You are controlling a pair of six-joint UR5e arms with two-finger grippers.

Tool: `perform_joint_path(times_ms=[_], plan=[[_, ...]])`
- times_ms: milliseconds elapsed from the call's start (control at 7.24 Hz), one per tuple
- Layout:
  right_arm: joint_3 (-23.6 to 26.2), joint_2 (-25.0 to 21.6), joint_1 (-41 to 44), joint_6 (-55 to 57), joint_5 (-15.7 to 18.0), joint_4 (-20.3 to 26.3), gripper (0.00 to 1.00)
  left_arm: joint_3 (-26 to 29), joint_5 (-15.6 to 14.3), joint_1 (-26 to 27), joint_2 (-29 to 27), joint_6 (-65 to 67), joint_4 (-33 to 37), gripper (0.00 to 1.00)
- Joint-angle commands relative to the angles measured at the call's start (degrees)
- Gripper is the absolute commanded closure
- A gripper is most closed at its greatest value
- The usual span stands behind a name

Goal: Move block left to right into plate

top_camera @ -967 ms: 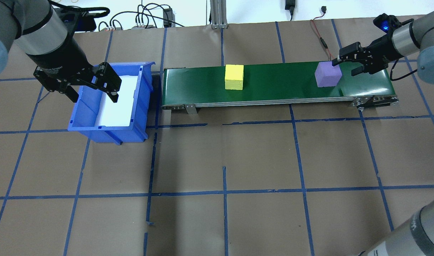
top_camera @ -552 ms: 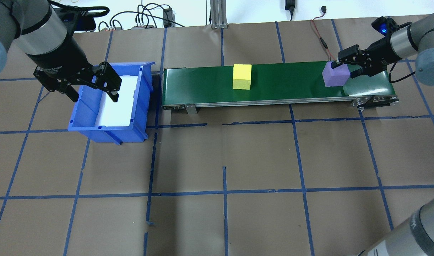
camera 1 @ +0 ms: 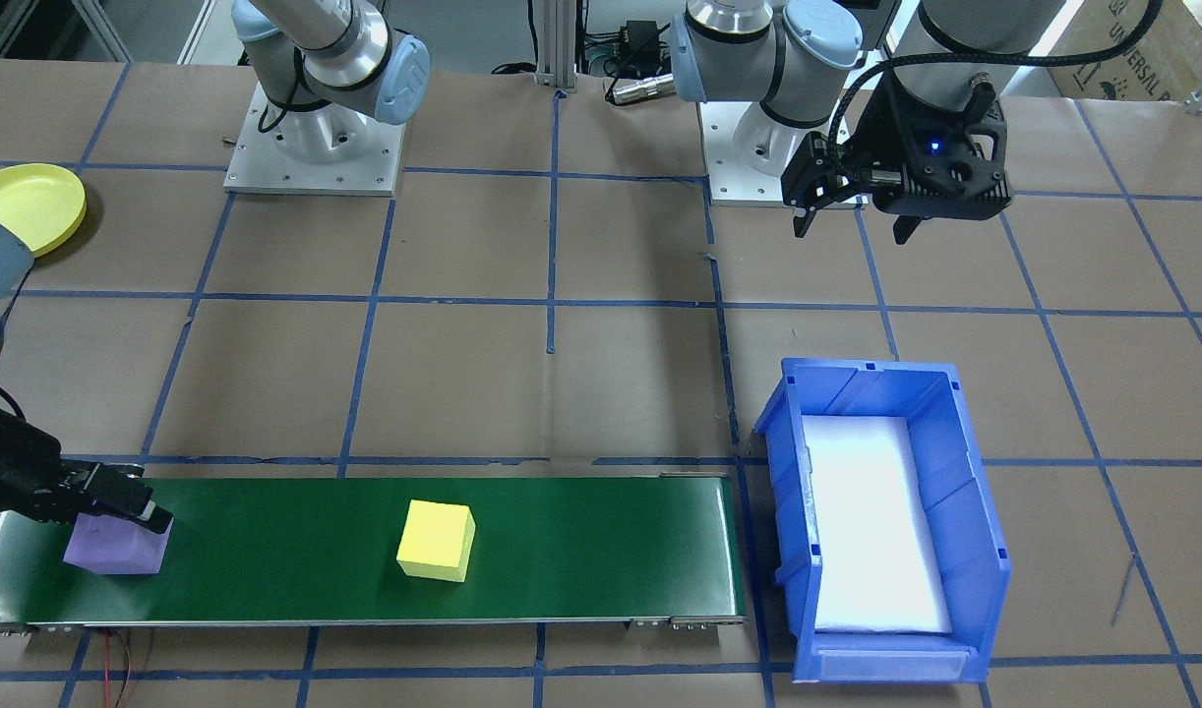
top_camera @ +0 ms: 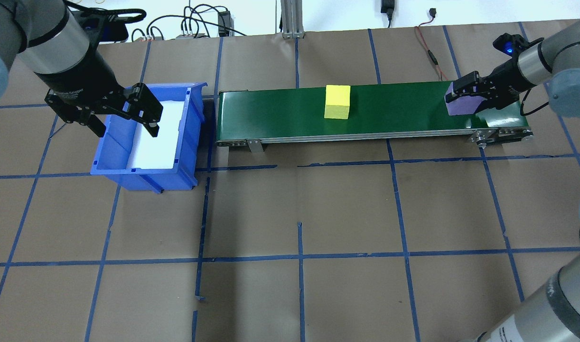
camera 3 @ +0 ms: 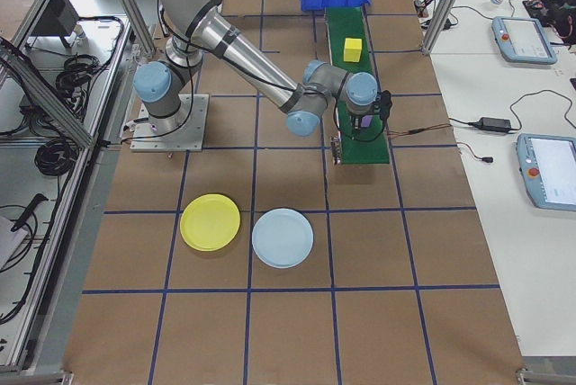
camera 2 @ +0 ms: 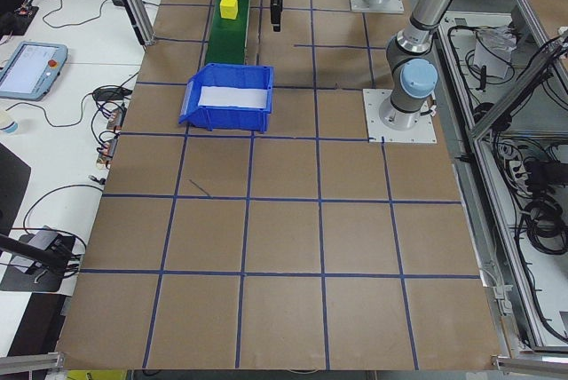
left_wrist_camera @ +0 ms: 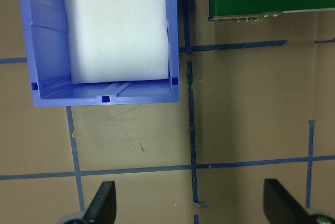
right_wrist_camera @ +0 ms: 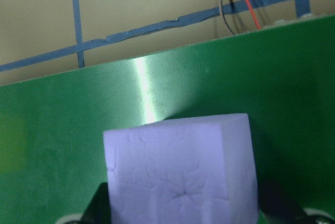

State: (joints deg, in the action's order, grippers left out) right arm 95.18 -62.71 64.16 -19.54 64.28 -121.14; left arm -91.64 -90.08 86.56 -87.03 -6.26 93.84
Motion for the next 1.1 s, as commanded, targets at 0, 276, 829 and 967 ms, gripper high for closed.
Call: perform_joint_path(times_ms=[0,276,829,967], plan=[[0.0,0.0,-0.1,-4.0,7.1,-2.4,0.68,0.0,0.0,0.0,0.0,0.0,0.0,0.00],[0.1,-2.1,-1.5,-5.9,12.2,-2.4,0.72,0.0,0.0,0.0,0.0,0.1,0.0,0.00],[1.0,-13.3,-26.1,-20.2,20.3,15.9,0.67,0.0,-0.1,0.0,0.0,0.1,0.0,0.00],[1.0,-13.1,-29.6,-25.1,20.5,15.8,0.64,0.0,0.0,0.1,0.0,0.1,0.0,0.00]])
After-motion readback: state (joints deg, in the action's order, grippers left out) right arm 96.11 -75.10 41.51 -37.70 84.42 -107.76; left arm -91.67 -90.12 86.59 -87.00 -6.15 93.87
